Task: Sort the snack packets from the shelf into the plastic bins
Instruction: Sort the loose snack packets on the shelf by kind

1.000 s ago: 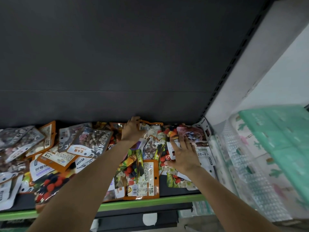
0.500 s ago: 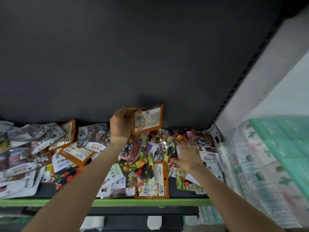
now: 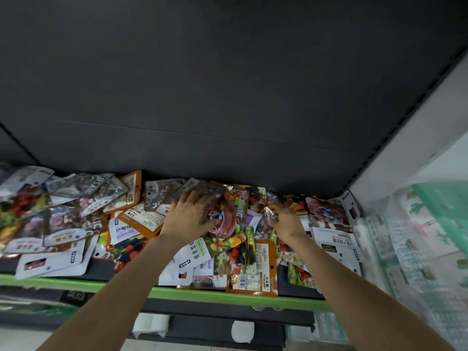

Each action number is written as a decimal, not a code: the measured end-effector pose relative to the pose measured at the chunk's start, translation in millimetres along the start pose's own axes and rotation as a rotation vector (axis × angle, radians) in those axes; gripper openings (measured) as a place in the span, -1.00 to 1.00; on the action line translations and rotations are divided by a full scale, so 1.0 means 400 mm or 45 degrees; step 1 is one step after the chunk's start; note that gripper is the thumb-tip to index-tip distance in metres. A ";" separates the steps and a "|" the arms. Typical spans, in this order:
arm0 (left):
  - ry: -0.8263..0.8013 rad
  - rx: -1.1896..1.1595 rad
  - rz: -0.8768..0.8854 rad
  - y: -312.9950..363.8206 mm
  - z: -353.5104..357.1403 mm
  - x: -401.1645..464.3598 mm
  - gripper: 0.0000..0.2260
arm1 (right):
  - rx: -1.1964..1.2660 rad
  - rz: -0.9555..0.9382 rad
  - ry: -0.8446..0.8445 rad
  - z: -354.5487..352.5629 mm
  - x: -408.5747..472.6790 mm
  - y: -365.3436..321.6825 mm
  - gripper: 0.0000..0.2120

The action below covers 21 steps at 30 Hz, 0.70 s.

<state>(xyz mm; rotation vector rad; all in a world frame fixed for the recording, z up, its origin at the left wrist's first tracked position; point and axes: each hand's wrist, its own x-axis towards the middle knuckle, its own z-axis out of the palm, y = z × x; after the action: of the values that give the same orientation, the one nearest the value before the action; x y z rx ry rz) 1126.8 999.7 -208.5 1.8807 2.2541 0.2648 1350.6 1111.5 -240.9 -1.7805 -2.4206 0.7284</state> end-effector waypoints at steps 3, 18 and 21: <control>-0.154 0.135 0.031 -0.022 0.004 0.015 -0.29 | 0.078 0.063 0.105 -0.004 0.003 -0.008 -0.75; -0.172 -0.026 -0.036 -0.083 -0.029 0.005 -0.27 | 0.125 -0.179 0.800 -0.180 -0.015 -0.205 -0.90; -0.123 -0.452 -0.289 -0.083 -0.060 0.004 -0.52 | 0.071 -0.278 0.603 -0.136 -0.024 -0.289 -0.85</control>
<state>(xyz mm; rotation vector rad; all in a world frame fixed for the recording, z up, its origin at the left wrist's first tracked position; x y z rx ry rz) 1088.9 995.2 -194.2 1.4182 2.1597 0.4895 1267.8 1095.2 -144.5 -1.4333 -2.1952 0.3043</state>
